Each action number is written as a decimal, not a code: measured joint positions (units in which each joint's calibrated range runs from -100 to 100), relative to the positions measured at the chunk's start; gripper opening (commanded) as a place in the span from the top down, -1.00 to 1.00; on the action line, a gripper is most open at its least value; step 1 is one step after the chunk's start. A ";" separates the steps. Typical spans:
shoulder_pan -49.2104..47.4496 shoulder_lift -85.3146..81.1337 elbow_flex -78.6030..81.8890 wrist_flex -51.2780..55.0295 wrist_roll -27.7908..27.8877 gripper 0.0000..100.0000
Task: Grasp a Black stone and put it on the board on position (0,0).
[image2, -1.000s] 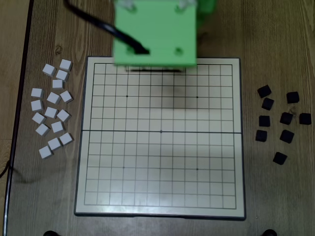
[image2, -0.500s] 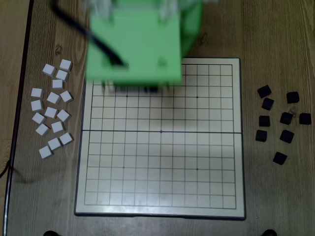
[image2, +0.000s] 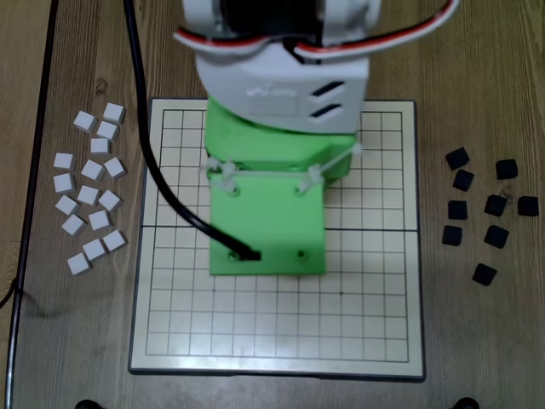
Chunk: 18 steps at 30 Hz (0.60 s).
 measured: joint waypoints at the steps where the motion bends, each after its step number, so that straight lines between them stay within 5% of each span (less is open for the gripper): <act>1: -0.22 0.55 0.00 -0.16 -0.05 0.88; 18: -0.54 8.77 0.00 -2.14 0.93 0.88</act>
